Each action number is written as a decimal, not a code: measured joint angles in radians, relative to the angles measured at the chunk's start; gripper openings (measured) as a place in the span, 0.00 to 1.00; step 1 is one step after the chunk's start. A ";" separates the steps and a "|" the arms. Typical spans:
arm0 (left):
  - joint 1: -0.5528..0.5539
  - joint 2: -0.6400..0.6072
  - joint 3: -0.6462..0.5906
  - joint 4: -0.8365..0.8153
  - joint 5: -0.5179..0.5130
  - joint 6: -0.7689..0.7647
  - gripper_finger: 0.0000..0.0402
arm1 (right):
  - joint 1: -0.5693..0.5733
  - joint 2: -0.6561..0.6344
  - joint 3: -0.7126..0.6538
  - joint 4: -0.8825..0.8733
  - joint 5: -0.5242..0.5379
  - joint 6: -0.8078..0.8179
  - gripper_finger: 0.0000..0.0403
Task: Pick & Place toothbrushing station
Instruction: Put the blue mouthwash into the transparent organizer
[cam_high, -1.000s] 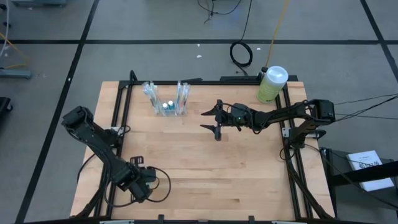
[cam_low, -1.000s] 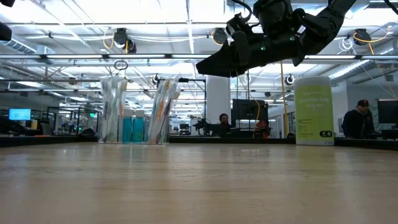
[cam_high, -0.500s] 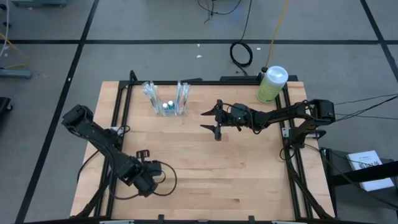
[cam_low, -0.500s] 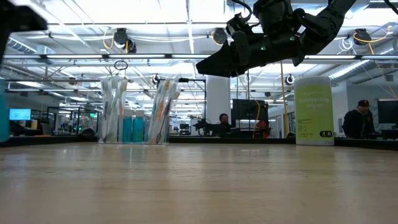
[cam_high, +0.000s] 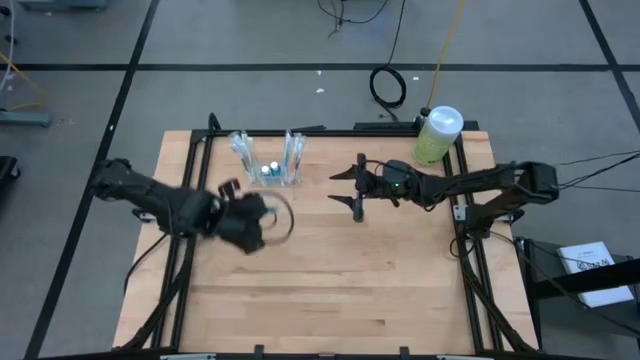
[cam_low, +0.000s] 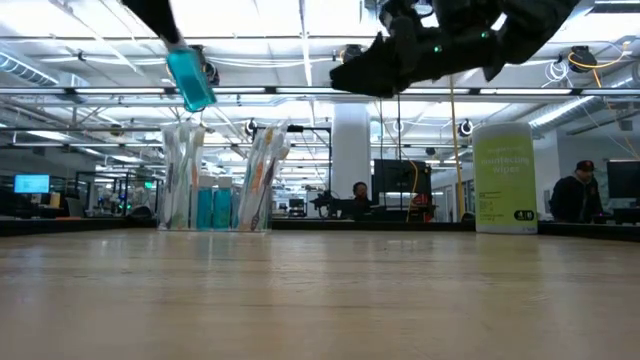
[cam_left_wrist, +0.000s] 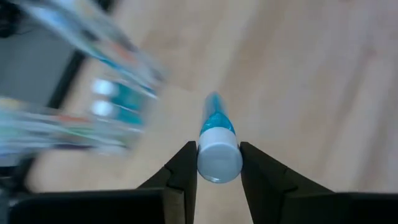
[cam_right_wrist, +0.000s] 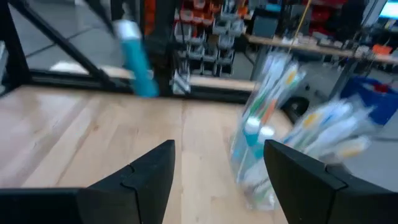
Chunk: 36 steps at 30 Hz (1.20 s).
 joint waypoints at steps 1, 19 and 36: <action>0.035 -0.014 0.007 -0.007 -0.015 0.022 0.24 | 0.000 -0.017 0.001 -0.013 0.002 -0.004 0.59; 0.804 0.004 0.060 0.129 0.278 0.819 0.24 | -0.002 -0.077 0.000 -0.148 0.106 -0.051 0.59; 1.007 0.227 0.060 0.174 0.437 1.023 0.24 | -0.002 -0.077 0.000 -0.145 0.105 -0.062 0.59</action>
